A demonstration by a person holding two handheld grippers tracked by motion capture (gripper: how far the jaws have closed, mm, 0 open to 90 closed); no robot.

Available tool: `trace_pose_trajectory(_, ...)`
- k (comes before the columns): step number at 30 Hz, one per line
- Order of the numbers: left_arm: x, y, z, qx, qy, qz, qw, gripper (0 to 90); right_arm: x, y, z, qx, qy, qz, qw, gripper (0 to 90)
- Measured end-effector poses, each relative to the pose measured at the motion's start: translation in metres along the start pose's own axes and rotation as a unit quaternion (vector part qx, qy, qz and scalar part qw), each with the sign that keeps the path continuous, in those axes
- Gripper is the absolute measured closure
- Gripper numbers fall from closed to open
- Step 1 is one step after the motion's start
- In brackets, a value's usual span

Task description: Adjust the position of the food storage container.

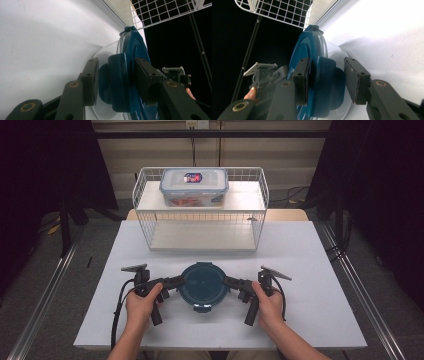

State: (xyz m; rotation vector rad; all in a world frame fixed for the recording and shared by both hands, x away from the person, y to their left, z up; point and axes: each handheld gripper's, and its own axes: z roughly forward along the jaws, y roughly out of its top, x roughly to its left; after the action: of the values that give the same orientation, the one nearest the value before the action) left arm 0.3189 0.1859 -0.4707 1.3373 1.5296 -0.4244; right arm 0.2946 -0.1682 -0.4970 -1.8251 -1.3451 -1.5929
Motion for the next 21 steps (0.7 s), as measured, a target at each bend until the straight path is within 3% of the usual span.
trace_pose_trajectory(3, -0.004, 0.0, -0.002, -0.003, 0.004, 0.004, 1.0, 57.1, 0.0, -0.001, 0.0, -0.005, 0.004, 0.012, 0.9999, 58.3)
trace_pose_trajectory(7, -0.009, 0.002, -0.005, -0.024, 0.004, 0.008, 0.9997, 57.2, 0.002, -0.001, 0.001, -0.009, 0.012, 0.011, 0.9998, 58.2)
trace_pose_trajectory(12, -0.014, 0.004, -0.011, -0.033, 0.002, 0.018, 0.9993, 57.3, 0.009, -0.002, 0.003, -0.011, 0.024, 0.016, 0.9995, 58.3)
trace_pose_trajectory(17, -0.021, 0.008, -0.014, -0.042, -0.006, 0.019, 0.9989, 57.4, 0.016, 0.002, 0.001, -0.02, 0.028, 0.0, 0.9994, 58.3)
trace_pose_trajectory(21, -0.028, 0.011, -0.016, -0.048, -0.004, 0.024, 0.9985, 57.5, 0.022, 0.006, 0.001, -0.024, 0.034, 0.004, 0.9991, 58.3)
